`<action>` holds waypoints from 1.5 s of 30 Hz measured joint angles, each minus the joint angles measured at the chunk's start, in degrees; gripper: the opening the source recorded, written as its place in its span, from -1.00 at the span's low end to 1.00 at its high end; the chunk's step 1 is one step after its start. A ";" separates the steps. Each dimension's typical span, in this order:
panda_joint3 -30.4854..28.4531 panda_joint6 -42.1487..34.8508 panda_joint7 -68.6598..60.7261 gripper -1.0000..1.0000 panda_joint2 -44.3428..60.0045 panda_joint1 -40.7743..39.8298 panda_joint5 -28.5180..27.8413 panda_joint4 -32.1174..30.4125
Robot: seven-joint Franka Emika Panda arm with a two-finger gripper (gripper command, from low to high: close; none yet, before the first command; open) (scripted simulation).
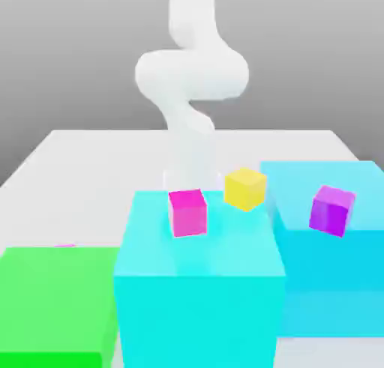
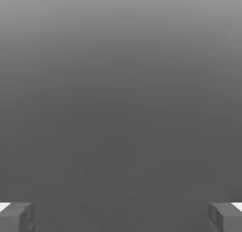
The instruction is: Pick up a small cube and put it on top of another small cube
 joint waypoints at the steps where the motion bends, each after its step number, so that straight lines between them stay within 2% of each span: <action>1: -0.27 0.70 2.21 0.00 1.16 -0.86 0.89 -0.65; 12: -1.54 7.55 25.64 0.00 13.27 -9.66 8.75 -7.16; 27: -1.52 17.22 61.60 0.00 29.41 -21.10 13.59 -16.05; 35: -2.46 22.96 84.02 0.00 37.37 -26.91 11.61 -20.99; 43: -5.64 28.90 110.74 0.00 44.48 -33.24 3.58 -26.09; 45: -5.65 28.90 110.74 0.00 44.48 -34.03 3.58 -26.09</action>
